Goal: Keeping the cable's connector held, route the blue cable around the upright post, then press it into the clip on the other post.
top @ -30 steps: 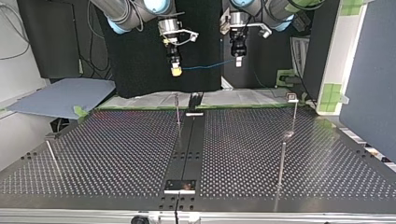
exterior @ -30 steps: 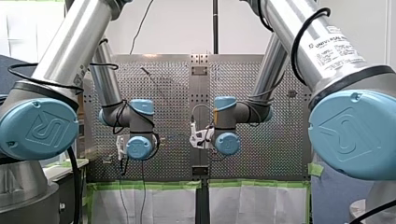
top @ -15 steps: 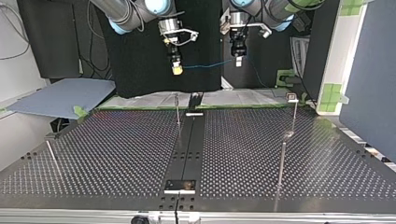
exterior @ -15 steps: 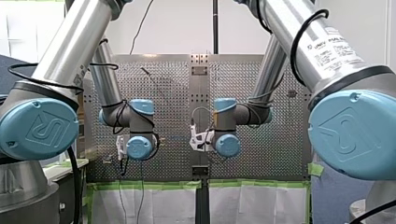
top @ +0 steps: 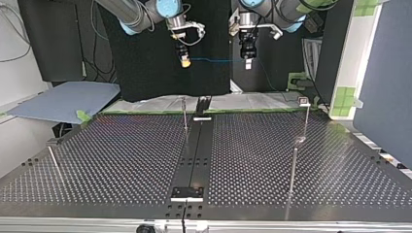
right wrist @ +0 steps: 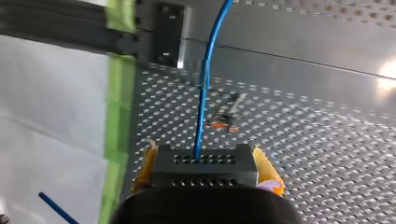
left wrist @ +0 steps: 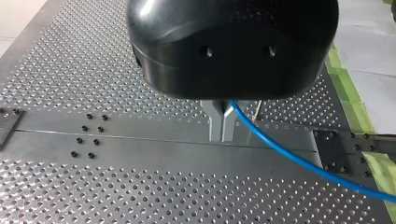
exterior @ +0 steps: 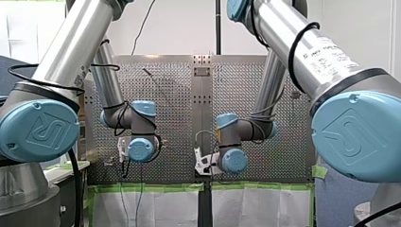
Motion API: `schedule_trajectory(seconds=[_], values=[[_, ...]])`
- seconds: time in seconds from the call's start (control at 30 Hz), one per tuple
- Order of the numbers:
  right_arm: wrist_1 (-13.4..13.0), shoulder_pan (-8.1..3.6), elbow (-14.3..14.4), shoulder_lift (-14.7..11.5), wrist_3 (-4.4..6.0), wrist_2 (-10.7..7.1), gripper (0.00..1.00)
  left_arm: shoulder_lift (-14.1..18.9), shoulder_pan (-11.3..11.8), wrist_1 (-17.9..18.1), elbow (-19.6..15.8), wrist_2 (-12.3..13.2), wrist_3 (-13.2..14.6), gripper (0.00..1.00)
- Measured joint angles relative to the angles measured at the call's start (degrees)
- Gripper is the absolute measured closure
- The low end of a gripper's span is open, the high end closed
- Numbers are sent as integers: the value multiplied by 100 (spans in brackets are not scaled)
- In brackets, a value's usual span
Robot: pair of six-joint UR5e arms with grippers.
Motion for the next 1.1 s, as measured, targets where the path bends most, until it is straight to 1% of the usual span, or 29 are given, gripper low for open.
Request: schedule_trajectory(seconds=[0.1, 0.2, 0.3, 0.4, 0.43, 0.5, 0.53, 0.6, 0.67, 0.83, 0.93, 1.0, 1.1], values=[[84, 0, 0, 11, 0, 0, 100, -17, 3, 14, 0, 15, 14, 100], [109, -6, -10, 5, 5, -9, 100, -99, 11, 49, 10, 103, 94, 100], [145, 10, -73, -21, 2, -71, 100, -123, 8, 24, 33, 217, 101, 100], [230, 59, -167, 3, -59, -136, 100, -40, 6, -77, 42, 348, 10, 100], [271, 82, -210, 11, -97, -159, 100, 2, 16, -120, 45, 390, -34, 100], [345, 106, -289, -3, -158, -213, 100, 73, 35, -196, 46, 408, -105, 100], [402, 116, -344, -27, -172, -262, 100, 127, 46, -250, 45, 398, -159, 100], [483, 122, -426, -77, -159, -337, 100, 221, 61, -343, 46, 377, -251, 100], [585, 109, -507, -163, -124, -396, 100, 336, 82, -458, 45, 362, -348, 100], [839, 62, -610, -406, -35, -391, 100, 612, 151, -737, 45, 298, -530, 100], [990, 54, -702, -556, -16, -382, 100, 783, 194, -907, 45, 234, -641, 100], [1076, 54, -771, -643, -8, -380, 100, 888, 219, -1010, 45, 208, -664, 100], [1235, 48, -906, -802, 2, -386, 100, 1059, 253, -1181, 46, 187, -616, 100]])
